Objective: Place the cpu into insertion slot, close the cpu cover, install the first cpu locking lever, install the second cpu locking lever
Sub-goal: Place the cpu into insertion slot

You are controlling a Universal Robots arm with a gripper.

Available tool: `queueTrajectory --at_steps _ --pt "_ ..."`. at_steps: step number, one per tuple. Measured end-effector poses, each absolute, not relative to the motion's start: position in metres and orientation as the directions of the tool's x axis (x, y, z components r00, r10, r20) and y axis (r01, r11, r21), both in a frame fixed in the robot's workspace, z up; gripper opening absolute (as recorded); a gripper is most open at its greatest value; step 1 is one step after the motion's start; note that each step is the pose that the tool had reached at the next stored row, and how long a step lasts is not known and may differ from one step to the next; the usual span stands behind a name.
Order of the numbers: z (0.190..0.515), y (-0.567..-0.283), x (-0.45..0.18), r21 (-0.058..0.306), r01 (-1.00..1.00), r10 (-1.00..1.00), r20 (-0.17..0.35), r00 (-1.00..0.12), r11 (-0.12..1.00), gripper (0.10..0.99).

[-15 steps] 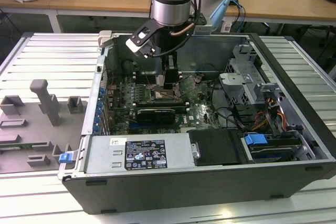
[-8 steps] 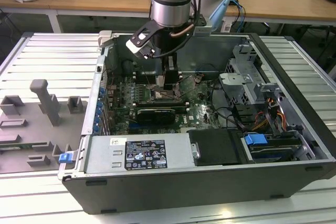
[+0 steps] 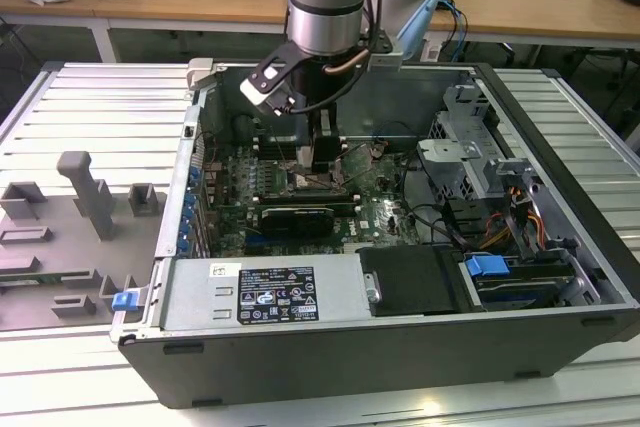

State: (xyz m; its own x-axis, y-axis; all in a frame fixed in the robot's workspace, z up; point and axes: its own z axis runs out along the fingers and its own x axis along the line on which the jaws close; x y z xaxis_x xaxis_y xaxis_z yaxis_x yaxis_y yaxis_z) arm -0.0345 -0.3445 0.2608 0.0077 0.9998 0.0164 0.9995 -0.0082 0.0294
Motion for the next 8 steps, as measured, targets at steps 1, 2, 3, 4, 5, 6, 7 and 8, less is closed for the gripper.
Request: queueTrajectory --at_steps 1,2,3,4,5,6,7,8 --pt "0.2595 -0.3445 -0.0345 0.029 1.0 1.0 0.016 0.008 -0.008 0.541" --pt "0.2584 -0.3445 -0.0344 0.029 1.0 1.0 0.016 0.008 -0.008 0.541" --pt "0.257 -0.3441 -0.0342 0.029 1.0 1.0 0.016 0.008 -0.008 0.541" --pt "0.2561 -0.3435 -0.0338 0.029 1.0 1.0 0.016 0.008 -0.008 0.541" --pt "0.2546 -0.3419 -0.0328 0.029 1.0 1.0 0.016 0.008 -0.008 0.541" --pt "0.2539 -0.3412 -0.0323 0.029 1.0 1.0 0.016 0.008 -0.008 0.541" --pt "0.2534 -0.3407 -0.032 0.029 1.0 1.0 0.016 0.008 -0.008 0.541" --pt "0.2524 -0.3402 -0.0318 0.029 1.0 1.0 0.016 0.008 -0.008 0.541"
